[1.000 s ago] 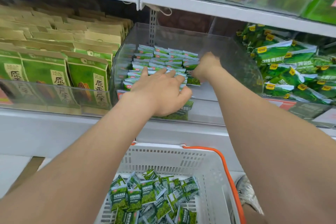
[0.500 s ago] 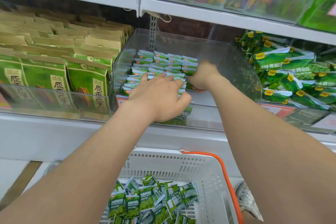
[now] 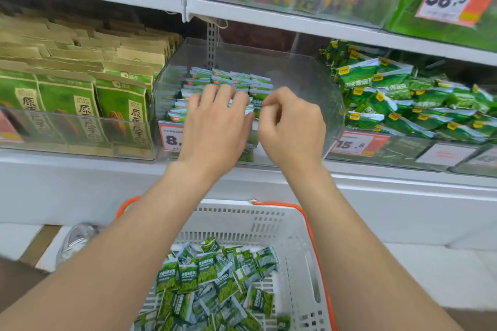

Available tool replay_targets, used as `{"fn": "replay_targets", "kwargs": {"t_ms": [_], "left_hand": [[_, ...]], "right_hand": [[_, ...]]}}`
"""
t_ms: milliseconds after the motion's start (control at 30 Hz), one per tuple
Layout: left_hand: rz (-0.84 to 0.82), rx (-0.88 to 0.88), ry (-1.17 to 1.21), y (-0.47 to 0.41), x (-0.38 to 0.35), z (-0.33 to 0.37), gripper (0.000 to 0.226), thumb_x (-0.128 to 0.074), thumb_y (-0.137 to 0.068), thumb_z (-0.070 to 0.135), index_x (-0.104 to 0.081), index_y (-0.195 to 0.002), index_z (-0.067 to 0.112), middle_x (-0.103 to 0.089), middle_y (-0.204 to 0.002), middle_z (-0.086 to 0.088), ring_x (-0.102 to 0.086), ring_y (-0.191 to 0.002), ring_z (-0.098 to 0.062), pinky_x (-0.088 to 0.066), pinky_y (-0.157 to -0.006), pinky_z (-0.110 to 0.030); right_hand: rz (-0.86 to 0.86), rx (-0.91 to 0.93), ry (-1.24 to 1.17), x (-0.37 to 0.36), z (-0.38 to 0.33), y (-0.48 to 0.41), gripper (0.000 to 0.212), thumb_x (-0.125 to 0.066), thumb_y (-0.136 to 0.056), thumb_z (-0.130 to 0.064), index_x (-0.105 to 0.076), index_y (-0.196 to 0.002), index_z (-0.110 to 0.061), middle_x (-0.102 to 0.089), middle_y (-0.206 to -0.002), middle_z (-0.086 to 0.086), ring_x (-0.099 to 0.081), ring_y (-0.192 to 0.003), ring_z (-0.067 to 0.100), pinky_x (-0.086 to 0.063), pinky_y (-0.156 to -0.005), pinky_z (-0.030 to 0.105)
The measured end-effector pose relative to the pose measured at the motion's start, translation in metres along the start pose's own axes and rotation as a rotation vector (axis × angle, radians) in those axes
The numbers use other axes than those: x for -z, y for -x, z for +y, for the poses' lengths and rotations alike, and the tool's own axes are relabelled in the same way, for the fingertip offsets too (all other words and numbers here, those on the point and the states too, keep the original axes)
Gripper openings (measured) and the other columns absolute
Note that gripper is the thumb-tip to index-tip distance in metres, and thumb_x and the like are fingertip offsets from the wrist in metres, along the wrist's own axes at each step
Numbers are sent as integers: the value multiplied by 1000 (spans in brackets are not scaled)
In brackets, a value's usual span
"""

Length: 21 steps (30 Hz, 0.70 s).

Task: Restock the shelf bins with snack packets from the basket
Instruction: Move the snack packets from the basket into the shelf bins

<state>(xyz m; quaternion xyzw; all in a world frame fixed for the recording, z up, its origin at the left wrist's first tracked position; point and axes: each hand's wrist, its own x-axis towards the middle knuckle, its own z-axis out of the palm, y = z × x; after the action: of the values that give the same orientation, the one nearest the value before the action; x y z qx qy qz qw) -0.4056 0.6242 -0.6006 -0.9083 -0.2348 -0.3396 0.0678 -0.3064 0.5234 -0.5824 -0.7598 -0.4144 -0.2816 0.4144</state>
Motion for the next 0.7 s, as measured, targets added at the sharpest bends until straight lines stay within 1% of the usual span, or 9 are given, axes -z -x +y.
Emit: {"fn": "replay_targets", "kwargs": {"t_ms": [67, 133, 200, 333, 400, 467, 533, 600, 700], "left_hand": [[240, -43, 117, 19, -1, 10, 17, -53, -105, 25, -64, -102, 12, -61, -101, -9, -54, -95, -36, -42, -77, -50], [220, -85, 204, 43, -10, 19, 15, -54, -104, 20, -63, -97, 11, -60, -93, -10, -54, -87, -36, -42, -72, -50], [-4, -129, 274, 73, -29, 26, 14, -49, -102, 23, -60, -99, 14, -63, -90, -6, -59, -84, -34, -42, -67, -44], [-661, -198, 274, 125, -61, 32, 11, -47, -99, 28, -55, -104, 23, -69, -96, -1, -65, -84, -31, -38, -63, -36], [-865, -231, 246, 142, -71, 36, 8, -46, -101, 27, -54, -99, 25, -68, -97, -1, -62, -82, -27, -47, -66, -36], [-1005, -247, 237, 158, -83, 39, 16, -46, -102, 26, -61, -103, 22, -68, -99, -2, -63, -86, -26, -55, -73, -39], [-1145, -244, 234, 175, -97, 41, 23, -46, -103, 25, -67, -108, 19, -68, -101, -5, -64, -90, -27, -56, -75, -40], [-1304, -227, 230, 188, -109, 41, 26, -44, -105, 24, -67, -103, 11, -65, -95, -9, -58, -78, -25, -51, -69, -38], [-1482, -180, 233, 202, -118, 45, 29, -43, -106, 19, -49, -79, 10, -43, -71, -5, -33, -59, -23, -37, -62, -37]], "right_hand": [[29, 58, -6, 1, 4, 30, 22, -50, -84, -22, -71, -83, -18, -64, -59, 3, -61, -57, 36, -47, -50, 39], [-28, 42, -28, -2, 19, 65, 23, -48, -84, -24, -70, -81, -18, -62, -56, 4, -59, -54, 38, -47, -49, 40], [-194, -36, -6, -5, 39, 102, 27, -45, -83, -29, -70, -81, -17, -65, -59, 6, -60, -58, 40, -49, -52, 42], [-834, -143, 124, -8, 80, 166, 28, -41, -84, -33, -61, -73, -18, -63, -65, 5, -60, -67, 33, -47, -58, 37], [-1128, -219, 161, -7, 96, 190, 26, -47, -87, -24, -49, -61, -19, -51, -61, 3, -55, -65, 31, -39, -58, 33], [-1410, -252, 271, -8, 108, 214, 28, -54, -88, -13, -45, -63, -18, -46, -65, 6, -50, -64, 29, -40, -59, 34], [-1663, -225, 416, -9, 112, 238, 21, -56, -91, -7, -47, -73, -14, -49, -78, 7, -53, -71, 27, -50, -65, 38], [-1833, -170, 510, -10, 113, 259, 8, -58, -93, -4, -55, -96, -10, -55, -97, 9, -59, -87, 28, -56, -79, 42], [-1949, -92, 569, -14, 117, 283, 35, -63, -94, -5, -59, -128, -10, -58, -112, 8, -61, -96, 31, -56, -92, 45]]}}
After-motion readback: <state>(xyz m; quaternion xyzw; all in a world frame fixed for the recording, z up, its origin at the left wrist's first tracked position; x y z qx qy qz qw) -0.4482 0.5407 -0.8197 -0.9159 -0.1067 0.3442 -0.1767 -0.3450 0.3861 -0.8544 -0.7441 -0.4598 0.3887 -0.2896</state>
